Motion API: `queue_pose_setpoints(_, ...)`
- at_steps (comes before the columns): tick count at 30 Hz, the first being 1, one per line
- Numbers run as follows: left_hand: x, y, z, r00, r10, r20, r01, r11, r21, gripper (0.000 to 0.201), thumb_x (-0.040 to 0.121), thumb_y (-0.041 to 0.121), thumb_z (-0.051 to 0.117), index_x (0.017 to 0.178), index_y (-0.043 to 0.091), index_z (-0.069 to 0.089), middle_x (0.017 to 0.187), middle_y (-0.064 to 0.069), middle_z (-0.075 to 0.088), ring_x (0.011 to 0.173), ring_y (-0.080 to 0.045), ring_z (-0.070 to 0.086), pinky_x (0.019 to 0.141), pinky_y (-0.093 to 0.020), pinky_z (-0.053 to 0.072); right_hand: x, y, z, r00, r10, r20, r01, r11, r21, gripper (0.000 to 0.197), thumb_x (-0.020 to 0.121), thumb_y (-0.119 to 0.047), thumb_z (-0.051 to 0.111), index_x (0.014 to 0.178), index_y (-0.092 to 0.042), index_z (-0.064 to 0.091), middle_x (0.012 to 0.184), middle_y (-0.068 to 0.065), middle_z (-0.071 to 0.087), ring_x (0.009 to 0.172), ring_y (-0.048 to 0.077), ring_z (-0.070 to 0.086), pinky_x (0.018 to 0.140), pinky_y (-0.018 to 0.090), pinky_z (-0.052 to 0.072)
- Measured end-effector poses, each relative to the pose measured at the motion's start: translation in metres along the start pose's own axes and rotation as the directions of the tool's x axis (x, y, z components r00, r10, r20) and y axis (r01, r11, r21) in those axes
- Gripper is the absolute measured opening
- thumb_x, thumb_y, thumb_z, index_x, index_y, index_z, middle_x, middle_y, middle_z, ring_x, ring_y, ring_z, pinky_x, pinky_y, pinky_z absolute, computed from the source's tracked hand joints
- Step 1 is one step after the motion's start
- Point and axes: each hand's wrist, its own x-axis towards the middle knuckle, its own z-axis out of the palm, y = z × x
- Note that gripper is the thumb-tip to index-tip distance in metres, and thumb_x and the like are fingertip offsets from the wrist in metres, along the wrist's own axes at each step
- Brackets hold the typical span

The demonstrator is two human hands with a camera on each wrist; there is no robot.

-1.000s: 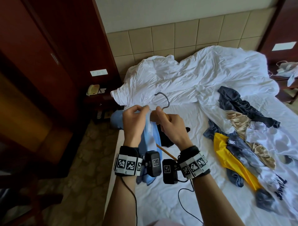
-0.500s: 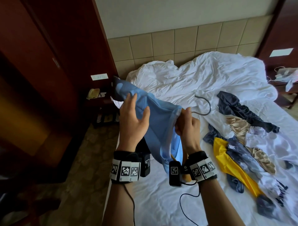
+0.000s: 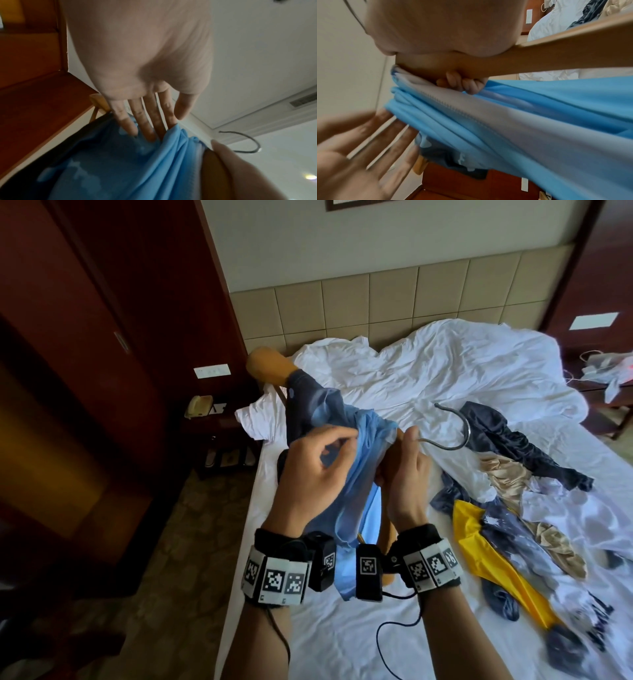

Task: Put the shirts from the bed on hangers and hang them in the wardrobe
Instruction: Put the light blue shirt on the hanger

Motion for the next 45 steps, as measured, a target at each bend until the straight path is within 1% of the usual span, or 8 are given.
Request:
queue_pose_setpoints(6,0.006,-0.03,-0.031,0.973,0.002,-0.232,0.073,0.948,0.311,0.055,0.1,0.035,0.056,0.15,0.013,0.053,0.164,-0.005,0.039,0.152,-0.017,0.034,0.123,-0.04,0.032,0.004,-0.006,-0.003,1.0,0.031,-0.003,-0.031,0.999,0.011,0.106,0.071,-0.094,0.061,0.072,0.011,0.047,0.063,0.033,0.022,0.059,0.034,0.025,0.055,0.047,0.018)
queue_pose_setpoints(9,0.004,-0.035,-0.033,0.975,0.085,-0.204,0.001,0.921,0.39,0.05,0.101,0.031,0.056,0.146,0.011,0.057,0.156,-0.008,0.05,0.146,-0.02,0.046,0.114,-0.054,0.042,0.004,-0.006,-0.003,0.998,0.043,0.047,-0.043,0.999,-0.003,0.103,0.07,-0.094,0.061,0.072,0.008,0.046,0.063,0.03,0.021,0.06,0.032,0.025,0.055,0.045,0.019)
queue_pose_setpoints(14,-0.002,0.002,-0.007,0.995,0.059,-0.085,-0.041,0.979,0.199,0.033,0.101,0.023,0.061,0.132,0.019,0.068,0.117,0.003,0.07,0.116,-0.009,0.061,0.099,-0.038,0.051,0.0,-0.003,0.002,0.992,0.003,0.124,0.012,0.993,-0.116,0.08,0.098,-0.066,0.051,0.058,0.002,0.039,0.051,0.004,0.033,0.048,0.013,0.033,0.047,0.024,0.032)
queue_pose_setpoints(21,0.001,0.006,-0.03,0.993,0.067,-0.096,-0.057,0.993,0.108,0.041,0.101,-0.008,0.048,0.131,0.013,0.067,0.125,0.006,0.07,0.113,-0.004,0.067,0.096,-0.029,0.056,0.005,-0.008,-0.01,0.998,0.019,0.067,-0.006,0.982,-0.191,0.063,0.11,-0.044,0.042,0.053,-0.019,0.031,0.042,-0.01,0.034,0.041,0.005,0.033,0.045,0.019,0.032)
queue_pose_setpoints(26,0.0,-0.021,-0.062,0.992,0.061,-0.112,0.009,0.842,0.539,0.047,0.089,0.002,0.071,0.131,0.021,0.066,0.14,0.007,0.062,0.14,-0.013,0.048,0.125,-0.034,0.019,0.017,0.005,-0.027,0.99,0.091,0.11,-0.075,0.987,-0.142,0.073,0.092,-0.078,0.057,0.067,-0.009,0.05,0.069,0.012,0.049,0.071,0.023,0.048,0.065,0.045,0.044)
queue_pose_setpoints(28,-0.001,-0.026,-0.065,0.996,0.056,-0.076,0.002,0.791,0.612,0.042,0.088,0.014,0.076,0.129,0.022,0.068,0.138,0.007,0.064,0.14,-0.016,0.047,0.126,-0.038,0.008,0.016,0.004,-0.029,0.987,0.09,0.135,-0.064,0.981,-0.183,0.066,0.089,-0.077,0.055,0.051,-0.023,0.046,0.053,0.006,0.043,0.055,0.018,0.044,0.06,0.036,0.038)
queue_pose_setpoints(36,-0.006,-0.014,-0.053,0.966,-0.144,0.214,0.041,0.905,0.423,0.028,0.086,0.009,0.074,0.109,0.025,0.071,0.096,0.01,0.073,0.094,-0.013,0.067,0.091,-0.04,0.054,0.003,-0.008,-0.01,0.935,0.094,0.341,0.039,0.931,-0.362,0.062,0.1,-0.051,0.051,0.046,-0.022,0.04,0.04,-0.004,0.039,0.04,0.009,0.038,0.047,0.021,0.034)
queue_pose_setpoints(45,-0.008,-0.012,-0.035,0.944,-0.195,0.266,0.131,0.962,0.239,0.024,0.087,0.018,0.078,0.106,0.03,0.069,0.093,0.013,0.074,0.089,-0.005,0.071,0.08,-0.041,0.059,0.002,-0.022,-0.007,0.853,0.129,0.505,0.164,0.853,-0.495,0.08,0.087,-0.076,0.048,0.056,-0.004,0.032,0.05,0.002,0.035,0.05,0.013,0.037,0.051,0.025,0.031)
